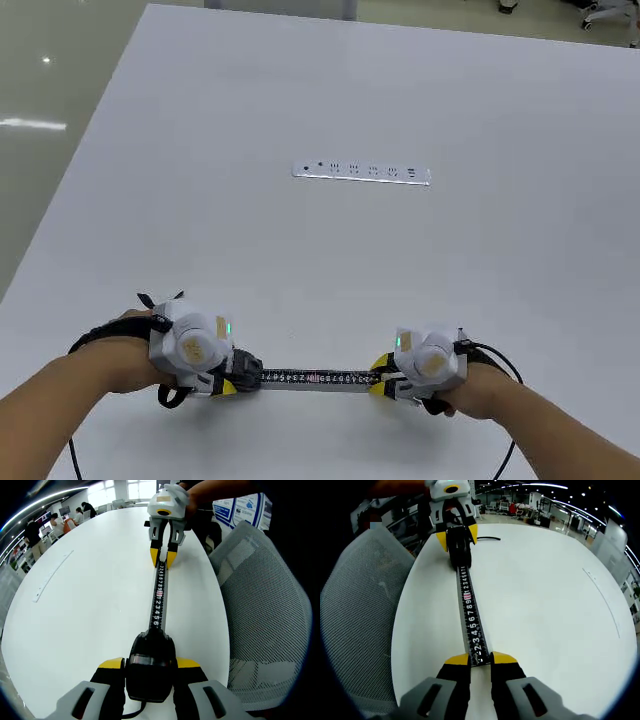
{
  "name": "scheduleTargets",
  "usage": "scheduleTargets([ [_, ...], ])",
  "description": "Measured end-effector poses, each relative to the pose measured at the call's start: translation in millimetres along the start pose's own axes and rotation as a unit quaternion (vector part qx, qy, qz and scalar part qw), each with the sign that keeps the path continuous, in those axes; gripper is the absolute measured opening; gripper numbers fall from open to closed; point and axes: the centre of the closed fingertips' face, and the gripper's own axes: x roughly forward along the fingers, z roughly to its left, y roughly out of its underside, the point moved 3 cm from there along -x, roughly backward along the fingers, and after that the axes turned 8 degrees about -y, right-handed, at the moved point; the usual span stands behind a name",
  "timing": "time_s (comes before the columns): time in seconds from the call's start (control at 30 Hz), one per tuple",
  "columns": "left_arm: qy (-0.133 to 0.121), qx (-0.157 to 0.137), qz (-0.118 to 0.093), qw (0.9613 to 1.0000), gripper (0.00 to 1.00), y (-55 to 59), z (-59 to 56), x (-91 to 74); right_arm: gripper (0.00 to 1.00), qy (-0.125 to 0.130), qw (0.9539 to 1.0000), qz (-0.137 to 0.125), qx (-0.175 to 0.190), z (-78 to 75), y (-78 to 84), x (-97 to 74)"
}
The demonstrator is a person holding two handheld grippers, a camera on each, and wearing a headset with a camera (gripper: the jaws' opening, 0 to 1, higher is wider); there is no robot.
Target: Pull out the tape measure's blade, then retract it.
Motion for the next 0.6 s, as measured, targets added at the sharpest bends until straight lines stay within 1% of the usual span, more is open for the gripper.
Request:
scheduleTargets([
  [0.6, 0.000, 0.000, 0.000, 1.0000, 0.34, -0.8, 0.0, -0.9, 0.13, 0.004, 1.0000, 0.004, 0.002, -1.1, 8.1, -5.4],
])
